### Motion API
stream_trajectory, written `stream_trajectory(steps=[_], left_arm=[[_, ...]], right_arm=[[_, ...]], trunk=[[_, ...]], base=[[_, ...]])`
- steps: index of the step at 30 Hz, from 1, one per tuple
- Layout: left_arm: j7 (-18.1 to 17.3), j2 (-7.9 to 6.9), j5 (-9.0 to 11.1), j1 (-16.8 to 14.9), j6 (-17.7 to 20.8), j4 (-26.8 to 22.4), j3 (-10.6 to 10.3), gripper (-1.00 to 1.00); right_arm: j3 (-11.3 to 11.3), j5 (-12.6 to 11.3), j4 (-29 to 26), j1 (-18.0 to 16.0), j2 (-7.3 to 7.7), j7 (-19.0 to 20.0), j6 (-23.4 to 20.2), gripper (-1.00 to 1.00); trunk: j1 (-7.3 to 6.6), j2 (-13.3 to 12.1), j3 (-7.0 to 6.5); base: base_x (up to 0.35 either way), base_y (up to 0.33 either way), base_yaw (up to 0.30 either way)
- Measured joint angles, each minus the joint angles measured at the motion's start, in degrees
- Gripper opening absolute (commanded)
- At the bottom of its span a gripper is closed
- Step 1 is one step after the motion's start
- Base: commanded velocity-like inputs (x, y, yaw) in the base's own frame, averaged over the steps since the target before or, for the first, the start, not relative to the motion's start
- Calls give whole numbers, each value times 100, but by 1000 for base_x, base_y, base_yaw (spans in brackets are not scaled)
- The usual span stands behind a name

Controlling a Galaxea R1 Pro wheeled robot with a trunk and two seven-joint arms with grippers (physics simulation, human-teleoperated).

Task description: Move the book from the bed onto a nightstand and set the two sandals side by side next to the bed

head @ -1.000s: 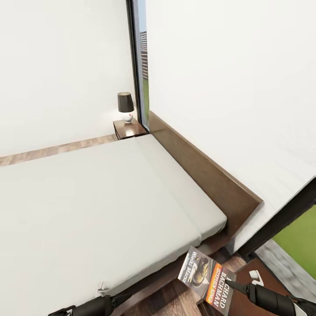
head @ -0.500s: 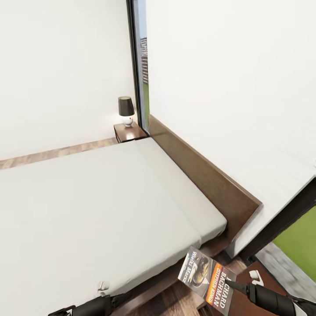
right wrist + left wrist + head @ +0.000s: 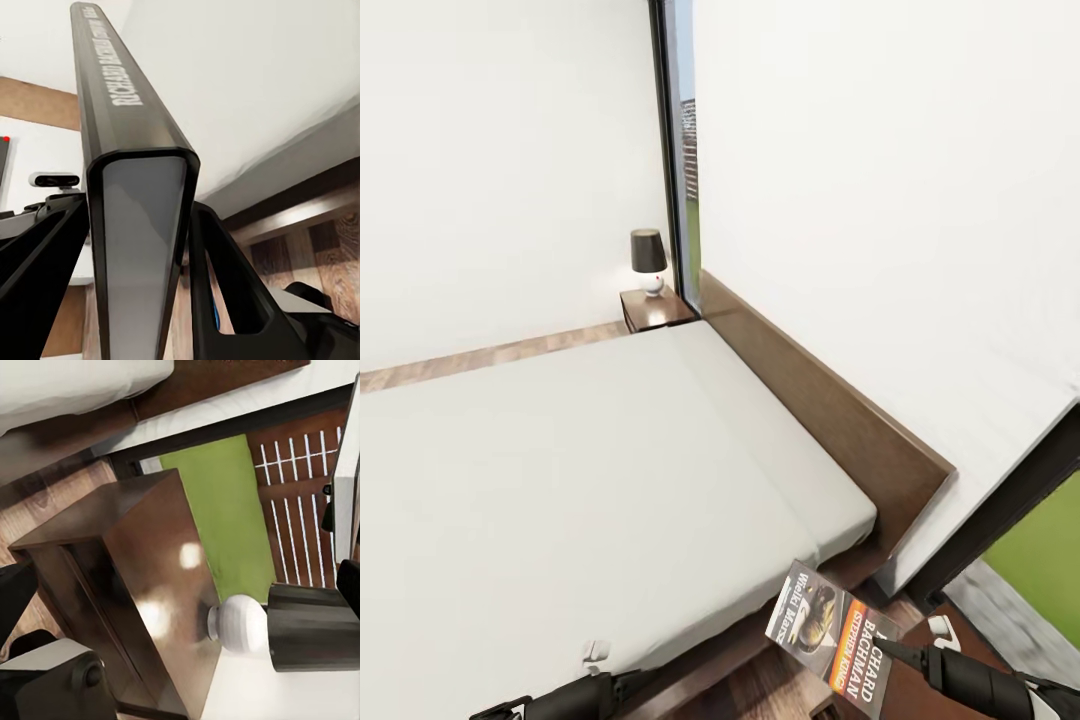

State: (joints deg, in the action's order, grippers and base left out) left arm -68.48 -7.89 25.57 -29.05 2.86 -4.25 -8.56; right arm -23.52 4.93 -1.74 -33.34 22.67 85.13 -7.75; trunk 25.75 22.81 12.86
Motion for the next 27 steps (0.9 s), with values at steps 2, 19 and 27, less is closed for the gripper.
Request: stream_trajectory(steps=[2,19,27], left_arm=[[0,0,0,0,0,1,0,100],[28,30,0,0,-3,5,-3,100],[361,127,-11,62,-277,288,-6,100]], right_arm=[[3,0,0,3,0,0,0,-100],[4,6,2,5,-11,-41,-1,-100],[34,23,54,7,-374,-1193,109,-100]], trunk=[[0,0,-18],[0,0,-176],[0,-1,-249]], base=[[0,0,0],[0,0,0],[0,0,0]])
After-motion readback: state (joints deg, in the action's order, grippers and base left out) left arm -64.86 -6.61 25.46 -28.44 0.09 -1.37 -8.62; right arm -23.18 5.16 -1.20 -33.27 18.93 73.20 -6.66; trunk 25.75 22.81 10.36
